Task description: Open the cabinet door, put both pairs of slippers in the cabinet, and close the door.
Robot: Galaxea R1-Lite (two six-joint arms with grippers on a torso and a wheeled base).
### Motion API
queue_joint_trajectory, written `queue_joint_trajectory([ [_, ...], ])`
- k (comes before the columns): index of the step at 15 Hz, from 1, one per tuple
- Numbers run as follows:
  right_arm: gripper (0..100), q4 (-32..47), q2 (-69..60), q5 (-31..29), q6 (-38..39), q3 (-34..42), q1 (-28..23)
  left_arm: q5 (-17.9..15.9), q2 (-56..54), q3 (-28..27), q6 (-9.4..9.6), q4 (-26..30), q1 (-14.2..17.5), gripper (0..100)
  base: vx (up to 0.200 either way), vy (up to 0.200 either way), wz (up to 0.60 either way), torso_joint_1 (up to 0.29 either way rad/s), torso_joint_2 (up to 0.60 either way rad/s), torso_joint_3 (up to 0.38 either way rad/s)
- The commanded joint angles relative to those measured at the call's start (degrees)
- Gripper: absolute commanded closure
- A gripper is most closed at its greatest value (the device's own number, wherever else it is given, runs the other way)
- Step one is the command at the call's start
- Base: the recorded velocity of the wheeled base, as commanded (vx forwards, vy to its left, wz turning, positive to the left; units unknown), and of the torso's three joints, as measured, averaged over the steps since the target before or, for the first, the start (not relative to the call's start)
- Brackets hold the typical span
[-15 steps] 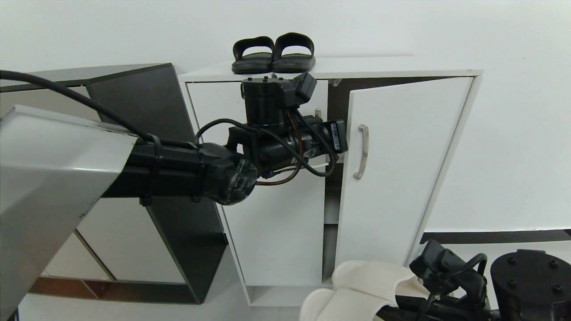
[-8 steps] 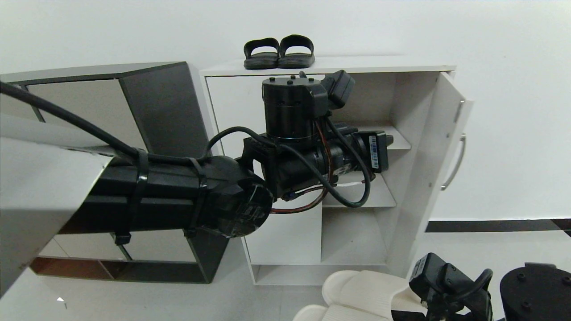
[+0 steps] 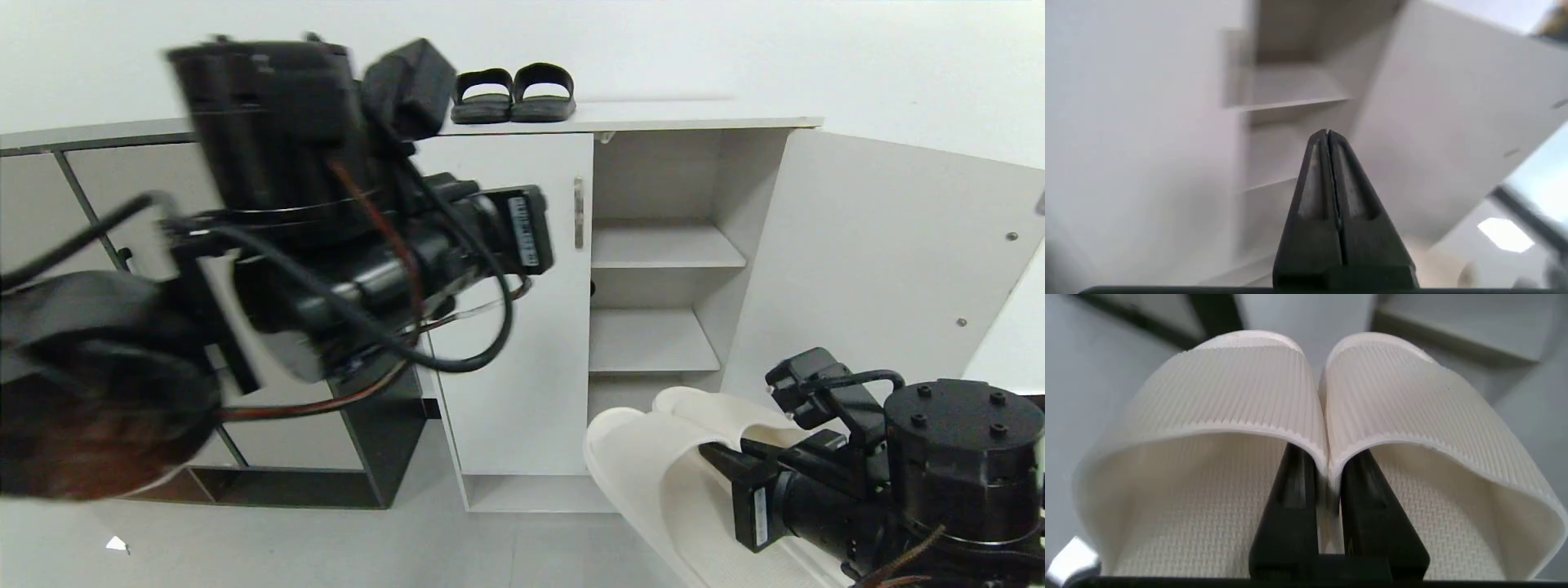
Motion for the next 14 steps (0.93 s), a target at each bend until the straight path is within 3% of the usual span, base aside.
queue_joint_trajectory([
  [1,100,-0.2,3.7,-4.4,1.4,-2.8,-0.1,11.9,-31.1,21.7,6.11,12.0,14.2,100,0.000,0.000,0.00,0.000,0.00,0.000],
  [2,100,-0.2,3.7,-4.4,1.4,-2.7,-0.2,13.1,-36.7,24.3,4.53,16.1,19.2,100,0.000,0.000,0.00,0.000,0.00,0.000],
  [3,100,-0.2,3.8,-4.5,1.4,-2.9,-0.1,17.8,-44.3,28.2,1.81,19.5,26.5,100,0.000,0.000,0.00,0.000,0.00,0.000],
  [4,100,-0.2,3.8,-4.5,1.4,-2.9,-0.1,19.5,-47.2,30.8,1.63,19.5,29.9,100,0.000,0.000,0.00,0.000,0.00,0.000],
  [5,100,-0.2,3.7,-4.6,1.2,-2.6,0.1,19.9,-56.0,40.3,1.72,17.8,38.5,100,0.000,0.000,0.00,0.000,0.00,0.000],
  [7,100,-0.2,3.4,-4.6,1.1,-2.2,1.0,19.6,-65.8,49.4,2.07,17.4,44.5,100,0.000,0.000,0.00,0.000,0.00,0.000],
  [8,100,-0.2,3.5,-4.6,1.1,-2.2,1.1,16.0,-71.7,53.8,3.74,17.4,44.6,100,0.000,0.000,0.00,0.000,0.00,0.000],
  [10,100,-0.9,2.9,-4.6,0.7,-1.0,2.4,1.3,-82.8,59.3,6.55,18.3,44.4,100,0.000,0.000,0.00,0.000,0.00,0.000],
  [11,100,-1.6,2.7,-4.6,0.1,-0.7,2.7,-5.3,-88.3,61.2,9.63,21.3,44.4,100,0.000,0.000,0.00,0.000,0.00,0.000],
  [12,100,-2.1,2.8,-4.6,-0.1,-0.5,2.8,-6.1,-90.5,62.9,12.97,23.8,43.2,100,0.000,0.000,0.00,0.000,0.00,0.000],
  [13,100,-2.8,2.6,-4.6,-0.1,0.0,3.2,-5.8,-90.5,63.5,14.11,25.5,43.0,100,0.000,0.000,0.00,0.000,0.00,0.000],
  [14,100,-3.4,2.6,-4.6,-0.1,0.4,3.4,-6.0,-90.5,63.5,13.58,26.6,43.0,100,0.000,0.000,0.00,0.000,0.00,0.000],
])
